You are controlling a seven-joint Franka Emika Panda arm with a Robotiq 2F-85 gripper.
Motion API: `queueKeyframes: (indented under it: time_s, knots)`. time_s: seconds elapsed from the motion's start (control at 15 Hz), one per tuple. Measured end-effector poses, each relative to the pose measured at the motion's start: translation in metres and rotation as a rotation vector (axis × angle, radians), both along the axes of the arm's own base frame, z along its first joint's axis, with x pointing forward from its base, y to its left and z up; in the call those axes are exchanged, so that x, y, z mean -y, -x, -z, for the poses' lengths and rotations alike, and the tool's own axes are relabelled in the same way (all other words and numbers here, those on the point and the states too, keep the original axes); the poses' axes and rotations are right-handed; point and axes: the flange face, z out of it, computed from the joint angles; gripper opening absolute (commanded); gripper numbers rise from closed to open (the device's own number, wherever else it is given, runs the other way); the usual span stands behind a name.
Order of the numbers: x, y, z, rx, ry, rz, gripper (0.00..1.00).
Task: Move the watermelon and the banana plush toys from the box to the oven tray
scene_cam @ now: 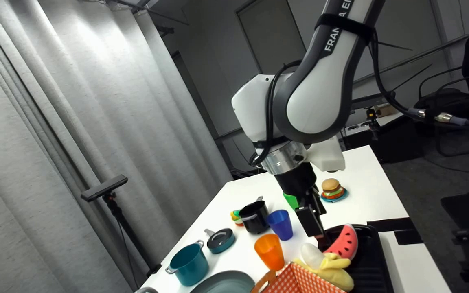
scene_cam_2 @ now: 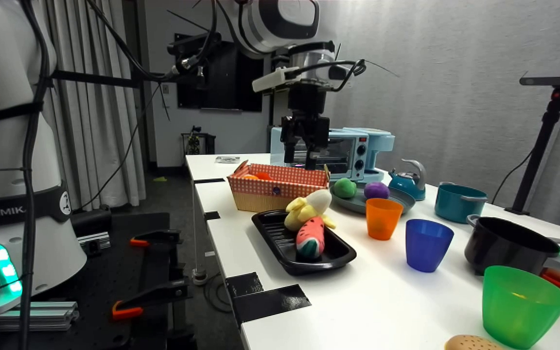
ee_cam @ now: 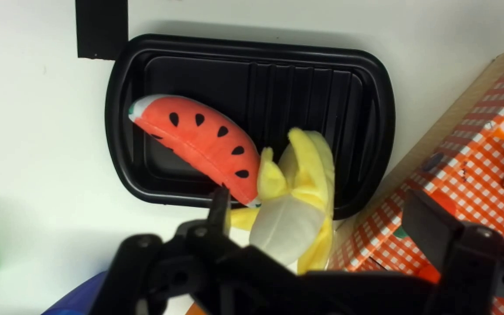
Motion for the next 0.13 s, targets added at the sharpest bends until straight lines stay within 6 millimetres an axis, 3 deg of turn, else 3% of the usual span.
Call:
queueKeyframes:
  time_s: [0.13]
  knots:
    - [0.0000,0.0000,0.0000,0.000,0.000,0.000,1.00]
